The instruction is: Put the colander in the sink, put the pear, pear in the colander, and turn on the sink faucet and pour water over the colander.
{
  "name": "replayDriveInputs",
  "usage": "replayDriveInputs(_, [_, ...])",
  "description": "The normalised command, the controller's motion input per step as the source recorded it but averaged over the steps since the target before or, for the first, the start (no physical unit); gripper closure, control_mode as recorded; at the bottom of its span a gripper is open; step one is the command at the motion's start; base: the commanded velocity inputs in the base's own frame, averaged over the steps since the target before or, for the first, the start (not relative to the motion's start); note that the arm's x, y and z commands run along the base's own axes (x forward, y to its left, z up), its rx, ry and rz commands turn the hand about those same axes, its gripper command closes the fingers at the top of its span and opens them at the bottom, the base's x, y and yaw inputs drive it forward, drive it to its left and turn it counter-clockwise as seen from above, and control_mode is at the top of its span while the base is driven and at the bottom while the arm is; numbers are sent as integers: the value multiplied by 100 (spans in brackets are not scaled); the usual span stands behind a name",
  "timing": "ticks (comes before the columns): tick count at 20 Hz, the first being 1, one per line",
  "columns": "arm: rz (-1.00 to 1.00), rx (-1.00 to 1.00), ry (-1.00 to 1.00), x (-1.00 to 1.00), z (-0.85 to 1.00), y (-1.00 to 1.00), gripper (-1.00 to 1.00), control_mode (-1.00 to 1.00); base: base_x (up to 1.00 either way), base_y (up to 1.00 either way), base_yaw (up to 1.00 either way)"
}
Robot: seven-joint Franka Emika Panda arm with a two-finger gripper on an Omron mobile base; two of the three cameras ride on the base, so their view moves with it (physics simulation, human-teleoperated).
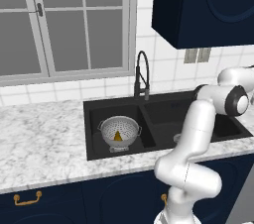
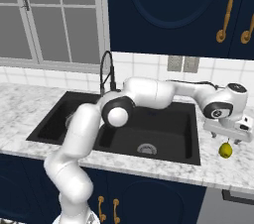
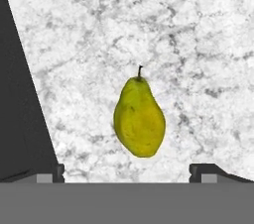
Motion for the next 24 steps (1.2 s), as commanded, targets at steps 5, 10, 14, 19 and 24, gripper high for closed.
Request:
replayDriveInputs(5, [0, 0, 0, 1, -38, 0, -100, -100, 0, 0, 0])
replayDriveInputs(10, [0, 0, 0, 0, -37, 0, -100, -100, 0, 0, 0])
replayDriveInputs(14, [0, 0, 0, 3, -30, 0, -100, -100, 0, 0, 0])
replayDriveInputs(19, [0, 0, 0, 9, -11, 0, -100, -100, 0, 0, 0])
replayDriveInputs(24, [0, 0, 0, 4, -17, 0, -100, -100, 0, 0, 0])
